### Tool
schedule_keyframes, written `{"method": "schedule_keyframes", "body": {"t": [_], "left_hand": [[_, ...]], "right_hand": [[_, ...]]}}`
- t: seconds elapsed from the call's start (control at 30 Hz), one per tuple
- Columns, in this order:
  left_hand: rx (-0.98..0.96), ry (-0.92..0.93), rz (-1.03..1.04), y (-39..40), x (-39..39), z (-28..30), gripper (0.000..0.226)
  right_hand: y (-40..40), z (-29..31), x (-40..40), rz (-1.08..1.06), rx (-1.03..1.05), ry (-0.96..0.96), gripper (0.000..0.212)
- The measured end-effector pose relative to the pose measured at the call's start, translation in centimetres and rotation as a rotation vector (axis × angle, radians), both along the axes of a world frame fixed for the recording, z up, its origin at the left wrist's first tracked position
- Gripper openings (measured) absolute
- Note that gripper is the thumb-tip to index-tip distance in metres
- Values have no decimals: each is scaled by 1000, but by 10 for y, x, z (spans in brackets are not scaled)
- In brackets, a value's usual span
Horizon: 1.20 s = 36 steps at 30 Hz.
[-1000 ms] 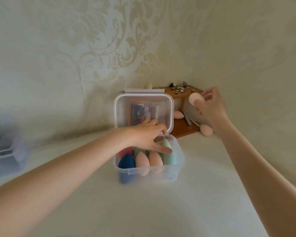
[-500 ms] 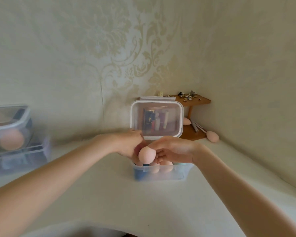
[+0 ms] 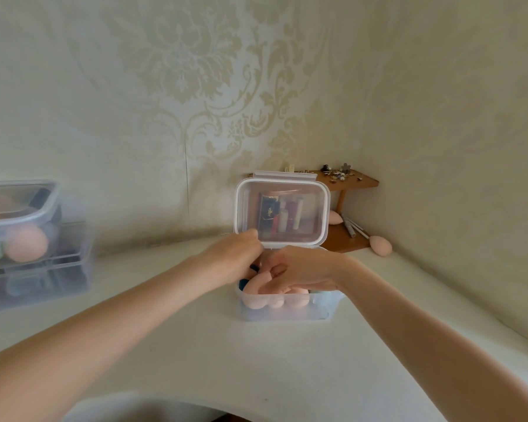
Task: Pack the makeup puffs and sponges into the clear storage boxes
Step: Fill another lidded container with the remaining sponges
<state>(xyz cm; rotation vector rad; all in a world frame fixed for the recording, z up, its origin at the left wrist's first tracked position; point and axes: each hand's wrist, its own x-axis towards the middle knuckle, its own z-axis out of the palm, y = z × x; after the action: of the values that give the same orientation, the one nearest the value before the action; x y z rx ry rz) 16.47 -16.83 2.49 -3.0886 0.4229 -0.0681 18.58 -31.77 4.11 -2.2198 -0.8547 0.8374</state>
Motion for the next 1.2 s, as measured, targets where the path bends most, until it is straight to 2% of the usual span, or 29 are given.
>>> {"method": "schedule_keyframes", "body": {"t": [0.1,0.13,0.23,0.37,0.43,0.5,0.57,0.67,0.7,0.77,0.87,0.93,0.97,1.03,1.1,1.13,1.2], "left_hand": [[0,31,31,-3,0,3,17],[16,42,44,-4,1,4,14],[28,69,48,-3,4,5,14],[-17,158,50,-1,4,9,12],[-24,256,25,0,2,18,11],[10,323,-19,0,2,31,17],[-3,342,-16,0,3,44,23],[-22,302,-6,3,8,58,33],[-20,285,-14,3,12,60,32],[-22,272,-27,1,17,60,28],[-32,299,-48,-2,29,56,22],[-16,334,-62,-7,36,53,20],[2,347,-70,-10,40,52,20],[43,365,-91,-19,49,50,18],[66,392,-112,-26,55,50,16],[65,412,-120,-28,59,49,15],[56,430,-134,-31,62,49,15]], "right_hand": [[17,-9,-3,33,-245,-449,32],[25,-14,-3,42,-279,-540,35],[36,-22,-3,66,-305,-616,36],[32,-13,0,76,-344,-534,27],[24,0,3,72,-295,-278,14],[16,11,7,59,-239,-72,25],[12,12,8,46,-240,-115,31],[14,6,6,47,-260,-315,20],[13,7,6,46,-248,-334,16],[1,16,10,-12,-189,-259,25],[-35,37,31,-272,39,-153,30],[-59,37,55,-521,189,-183,29],[-66,32,68,-630,198,-261,28],[-73,11,98,-762,18,-518,25],[-74,-9,126,-703,-239,-739,28],[-72,-16,140,-633,-322,-809,31],[-70,-25,161,-564,-419,-821,38]]}}
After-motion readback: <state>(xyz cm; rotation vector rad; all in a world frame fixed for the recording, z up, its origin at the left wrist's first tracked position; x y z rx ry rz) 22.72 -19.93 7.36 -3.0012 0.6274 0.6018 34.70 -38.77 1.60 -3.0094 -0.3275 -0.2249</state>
